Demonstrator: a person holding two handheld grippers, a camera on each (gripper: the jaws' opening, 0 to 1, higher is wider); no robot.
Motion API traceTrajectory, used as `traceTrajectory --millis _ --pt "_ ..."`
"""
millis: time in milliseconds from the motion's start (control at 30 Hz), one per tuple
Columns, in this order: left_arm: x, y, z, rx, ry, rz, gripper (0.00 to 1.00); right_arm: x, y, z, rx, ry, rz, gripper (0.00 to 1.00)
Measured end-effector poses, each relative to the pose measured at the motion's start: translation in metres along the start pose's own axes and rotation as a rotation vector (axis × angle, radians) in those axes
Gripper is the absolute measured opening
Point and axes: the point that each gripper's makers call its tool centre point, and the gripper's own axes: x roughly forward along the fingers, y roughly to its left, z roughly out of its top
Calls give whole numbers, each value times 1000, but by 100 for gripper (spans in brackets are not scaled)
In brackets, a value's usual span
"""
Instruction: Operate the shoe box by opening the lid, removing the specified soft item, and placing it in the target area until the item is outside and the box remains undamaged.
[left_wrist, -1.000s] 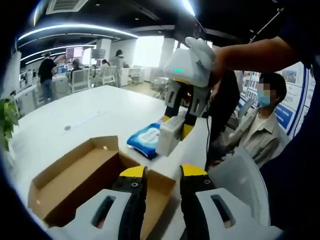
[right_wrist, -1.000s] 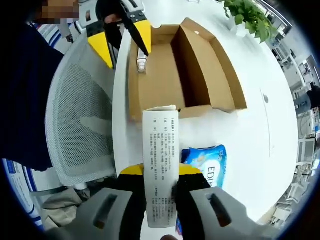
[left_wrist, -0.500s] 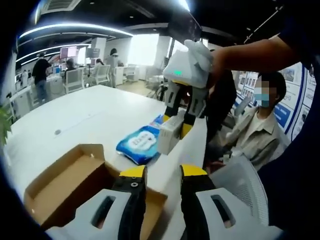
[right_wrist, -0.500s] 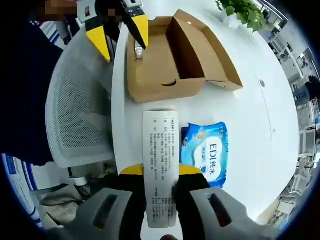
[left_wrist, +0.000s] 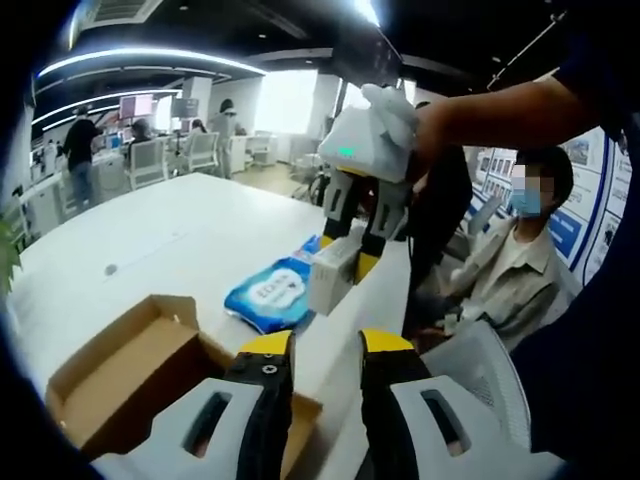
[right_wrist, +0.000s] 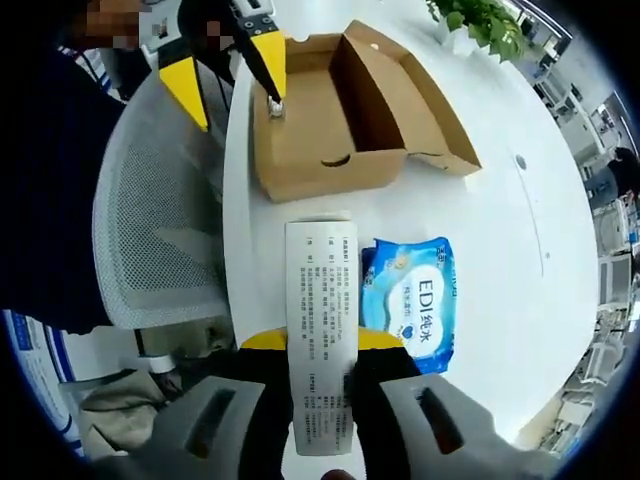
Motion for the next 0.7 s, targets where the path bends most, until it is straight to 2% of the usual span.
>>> traceTrajectory --millis 300,467,500,533,600,700 --pt "-21 1 2 20 -20 16 23 -6 0 6 -2 0 -11 19" --pt "-37 2 12 45 -54 25 25 -7 0 11 -4 3 -17 19" --pt "-39 2 15 40 -82 21 27 -7 1 12 -3 2 -16 19" --pt "-43 3 14 37 -85 25 29 -7 1 13 -2 2 -15 19" --pt "-49 3 6 55 -49 30 27 -7 1 15 0 2 -16 19" --pt "-61 1 1 60 -55 34 28 -7 2 18 -2 4 -16 19"
